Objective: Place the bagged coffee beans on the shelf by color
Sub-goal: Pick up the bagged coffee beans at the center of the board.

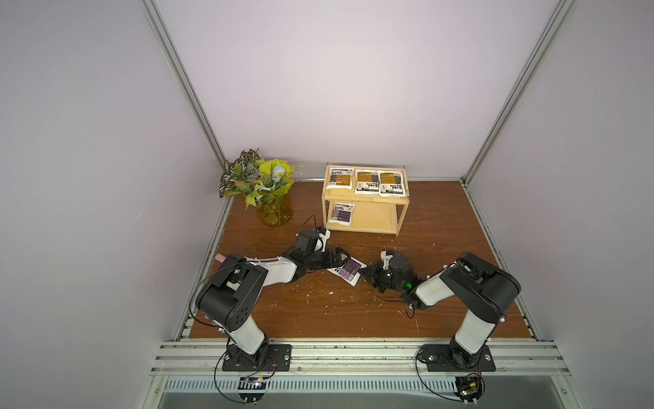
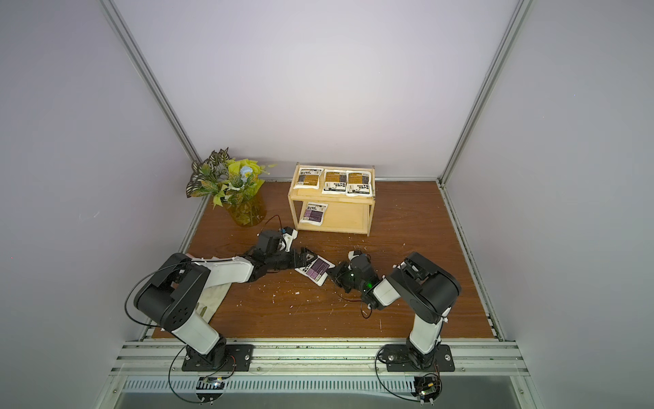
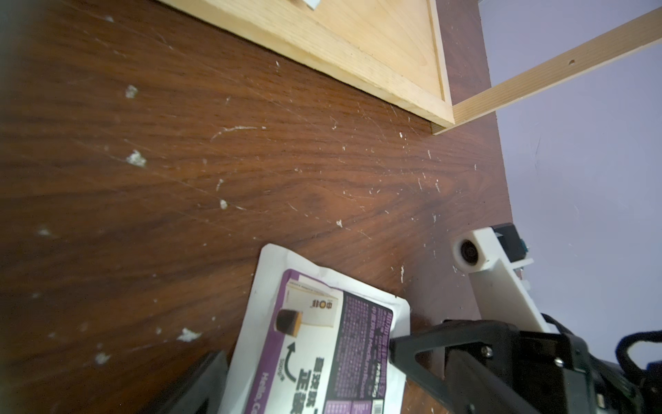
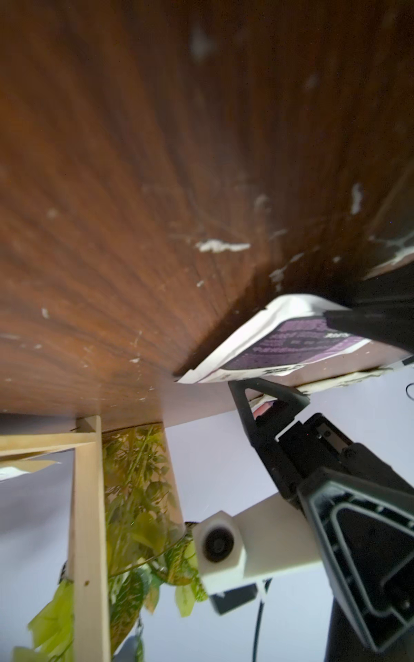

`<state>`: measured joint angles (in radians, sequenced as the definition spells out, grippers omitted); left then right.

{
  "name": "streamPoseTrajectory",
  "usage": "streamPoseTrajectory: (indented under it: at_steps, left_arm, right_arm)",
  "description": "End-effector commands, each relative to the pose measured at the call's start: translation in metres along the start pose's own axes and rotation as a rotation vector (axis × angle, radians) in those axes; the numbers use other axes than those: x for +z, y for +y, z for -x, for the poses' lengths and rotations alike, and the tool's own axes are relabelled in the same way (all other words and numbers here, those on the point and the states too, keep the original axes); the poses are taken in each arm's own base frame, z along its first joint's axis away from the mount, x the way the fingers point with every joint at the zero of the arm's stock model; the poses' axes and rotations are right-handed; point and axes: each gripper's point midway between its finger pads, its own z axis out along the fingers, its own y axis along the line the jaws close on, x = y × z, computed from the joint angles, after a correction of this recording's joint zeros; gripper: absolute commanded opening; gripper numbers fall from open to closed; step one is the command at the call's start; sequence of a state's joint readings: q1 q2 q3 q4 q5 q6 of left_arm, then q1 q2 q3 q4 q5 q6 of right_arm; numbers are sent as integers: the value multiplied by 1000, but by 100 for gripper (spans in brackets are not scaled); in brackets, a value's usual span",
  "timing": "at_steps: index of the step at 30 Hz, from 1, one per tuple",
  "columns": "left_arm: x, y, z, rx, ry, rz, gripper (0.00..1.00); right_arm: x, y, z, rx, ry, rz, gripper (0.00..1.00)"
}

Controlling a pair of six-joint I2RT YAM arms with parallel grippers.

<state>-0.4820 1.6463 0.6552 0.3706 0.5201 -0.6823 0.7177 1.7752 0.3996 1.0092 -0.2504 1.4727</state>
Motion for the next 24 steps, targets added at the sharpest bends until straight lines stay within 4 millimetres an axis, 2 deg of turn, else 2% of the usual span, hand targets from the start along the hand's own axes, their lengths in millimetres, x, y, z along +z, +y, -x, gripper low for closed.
streamPoseTrajectory:
  at_steps: [1,6,9,16,18,21,24]
  left_arm:
    - [3,2,-11,-9,34,-3,100]
    - [-5,-4,3,22,2,27,100]
    - [-16,-13,25,48,-61,58,100]
    - [-63,-22,86,37,-251,129,100]
    - [-77,-24,98,38,-294,140,100]
    - [-92,-26,108,46,-338,155,100]
    - [-100,-29,110,60,-358,164,100]
  right_arm:
    - [-5,20,-2,18,9,100,0]
    - [-19,31,2,20,-25,154,0]
    - [-33,41,9,13,-76,195,0]
    - [-59,71,29,-8,-200,272,0]
    - [-64,80,36,-12,-233,293,0]
    - [-70,90,48,-6,-288,322,0]
    - [-76,101,62,7,-350,355,0]
